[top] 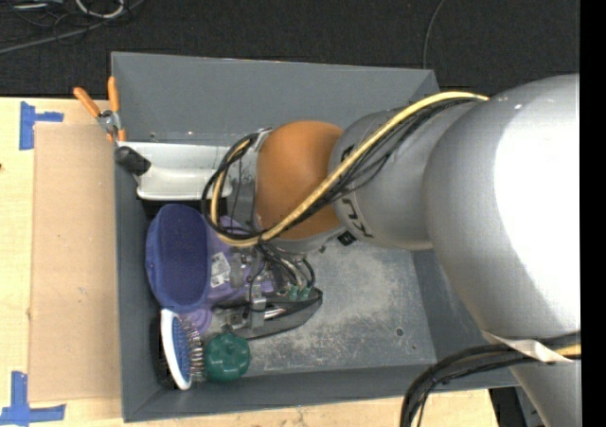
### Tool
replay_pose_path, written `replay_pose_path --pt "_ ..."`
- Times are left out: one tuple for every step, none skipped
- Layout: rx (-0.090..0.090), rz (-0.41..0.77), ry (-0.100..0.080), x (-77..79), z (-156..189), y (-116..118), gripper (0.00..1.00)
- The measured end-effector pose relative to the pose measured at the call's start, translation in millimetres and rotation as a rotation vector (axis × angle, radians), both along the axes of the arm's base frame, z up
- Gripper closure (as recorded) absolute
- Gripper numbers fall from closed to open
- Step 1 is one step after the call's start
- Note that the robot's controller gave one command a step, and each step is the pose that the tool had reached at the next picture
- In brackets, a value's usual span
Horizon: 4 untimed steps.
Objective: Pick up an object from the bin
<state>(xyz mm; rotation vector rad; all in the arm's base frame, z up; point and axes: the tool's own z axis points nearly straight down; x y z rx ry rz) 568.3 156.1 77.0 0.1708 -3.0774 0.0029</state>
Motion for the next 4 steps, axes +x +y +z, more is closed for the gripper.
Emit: replay_pose_path --pt "-0.011 -0.002 0.015 3.1 -1.1 9.4 1.0" --pt "-0.014 0.029 0.02 3.3 -1.3 14.6 1.0" --pt "-0.017 0.021 0.023 3.8 -1.6 15.7 1.0" --pt "0.015 0.212 0.028 8.7 -0.6 2.8 1.0"
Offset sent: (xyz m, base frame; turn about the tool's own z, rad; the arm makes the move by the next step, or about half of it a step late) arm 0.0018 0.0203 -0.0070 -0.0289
